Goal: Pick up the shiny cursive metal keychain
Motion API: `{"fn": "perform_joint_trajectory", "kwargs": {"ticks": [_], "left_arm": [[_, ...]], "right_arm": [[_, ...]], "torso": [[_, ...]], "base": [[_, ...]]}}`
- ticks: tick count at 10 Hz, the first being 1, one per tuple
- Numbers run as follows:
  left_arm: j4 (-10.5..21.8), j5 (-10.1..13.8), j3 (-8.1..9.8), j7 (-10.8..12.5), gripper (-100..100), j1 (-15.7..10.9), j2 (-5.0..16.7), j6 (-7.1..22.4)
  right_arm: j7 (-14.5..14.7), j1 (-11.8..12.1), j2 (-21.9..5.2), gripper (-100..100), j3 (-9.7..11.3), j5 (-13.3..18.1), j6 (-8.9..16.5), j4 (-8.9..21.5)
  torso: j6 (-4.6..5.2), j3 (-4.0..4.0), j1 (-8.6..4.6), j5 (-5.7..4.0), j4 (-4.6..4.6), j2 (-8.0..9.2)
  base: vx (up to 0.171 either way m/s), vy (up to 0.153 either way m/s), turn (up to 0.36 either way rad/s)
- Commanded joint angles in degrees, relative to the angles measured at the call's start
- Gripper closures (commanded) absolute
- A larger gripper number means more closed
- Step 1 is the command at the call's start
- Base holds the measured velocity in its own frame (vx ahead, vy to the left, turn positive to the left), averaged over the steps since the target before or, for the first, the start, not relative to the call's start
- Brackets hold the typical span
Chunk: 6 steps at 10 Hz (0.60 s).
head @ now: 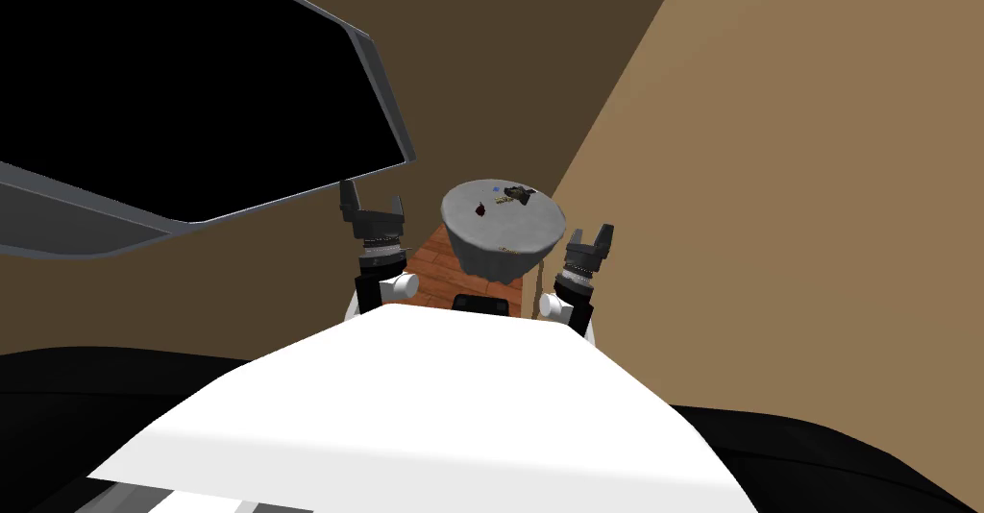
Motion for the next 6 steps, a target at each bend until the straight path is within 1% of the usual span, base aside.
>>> {"fn": "perform_joint_trajectory", "kwargs": {"ticks": [1, 3, 4, 5, 6], "left_arm": [[0.0, 0.0, 0.00, 0.0, 0, 0.0, 0.0, 0.0], [0.0, 0.0, 0.00, 0.0, 0, 0.0, 0.0, 0.0], [0.0, 0.0, -0.01, 0.0, 0, 0.0, 0.0, 0.0], [0.0, 0.0, 0.00, 0.0, 0, 0.0, 0.0, 0.0], [0.0, 0.0, 0.00, 0.0, 0, 0.0, 0.0, 0.0]], "right_arm": [[0.2, 0.0, -2.4, -100, -0.1, 0.6, 0.2, 0.2], [0.8, -0.1, -5.9, -100, -0.3, 1.9, 0.8, 0.5], [0.8, -0.1, -6.4, -100, -0.3, 1.9, 0.8, 0.5], [1.2, -0.1, -8.7, -100, -0.5, 2.8, 1.1, 0.7], [1.6, -0.2, -10.3, -100, -0.8, 3.8, 1.6, 0.9]], "torso": [[0.00, 0.00, 0.00, 0.00, 0.00, 0.00], [0.00, 0.08, 0.07, 0.02, 0.03, 0.14], [-0.01, 0.13, 0.11, 0.03, 0.05, 0.22], [0.00, 0.12, 0.10, 0.02, 0.05, 0.21], [0.00, 0.13, 0.08, 0.02, 0.05, 0.23]], "base": [[-0.018, 0.017, 0.027], [-0.056, 0.032, 0.037], [-0.052, 0.031, 0.011], [-0.060, 0.025, 0.031], [-0.087, 0.047, 0.066]]}}
